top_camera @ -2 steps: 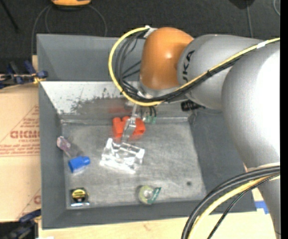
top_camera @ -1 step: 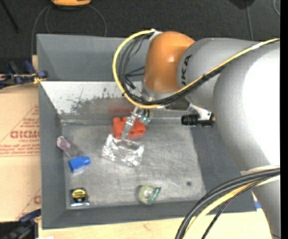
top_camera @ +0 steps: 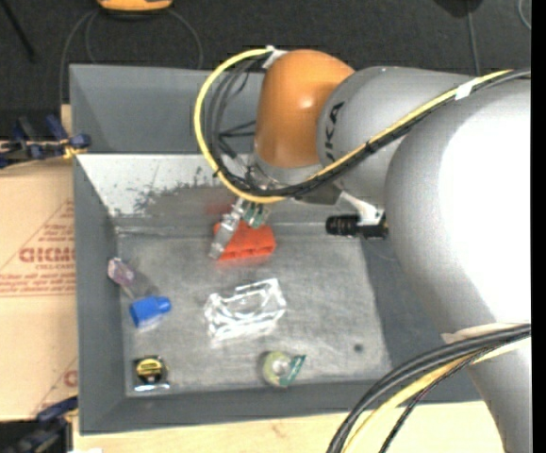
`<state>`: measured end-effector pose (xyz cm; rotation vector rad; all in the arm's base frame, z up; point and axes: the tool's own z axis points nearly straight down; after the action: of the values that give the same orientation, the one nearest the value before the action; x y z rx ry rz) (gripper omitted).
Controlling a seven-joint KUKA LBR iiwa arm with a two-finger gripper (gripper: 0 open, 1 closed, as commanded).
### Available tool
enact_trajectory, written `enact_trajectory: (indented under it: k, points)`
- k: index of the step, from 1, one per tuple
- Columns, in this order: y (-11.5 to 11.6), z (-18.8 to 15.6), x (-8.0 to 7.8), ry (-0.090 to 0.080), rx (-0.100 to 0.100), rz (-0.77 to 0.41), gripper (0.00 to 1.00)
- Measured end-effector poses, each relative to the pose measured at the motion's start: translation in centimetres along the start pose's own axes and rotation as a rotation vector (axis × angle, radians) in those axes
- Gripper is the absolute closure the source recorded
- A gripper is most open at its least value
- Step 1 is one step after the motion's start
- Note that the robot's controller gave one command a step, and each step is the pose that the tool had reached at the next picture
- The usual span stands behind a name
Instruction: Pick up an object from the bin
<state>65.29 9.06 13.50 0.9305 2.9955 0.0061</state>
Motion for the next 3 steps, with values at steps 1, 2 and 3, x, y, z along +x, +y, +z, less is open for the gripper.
enact_trajectory:
  k: [1,2,3]
  points:
    - [-2.0,4.9,-1.23,0.001,0.0,0.196,0.0]
    - [-2.7,5.8,-1.71,0.003,-0.002,0.212,0.0]
    - [-2.67,5.58,-1.8,0.001,-0.003,0.21,1.0]
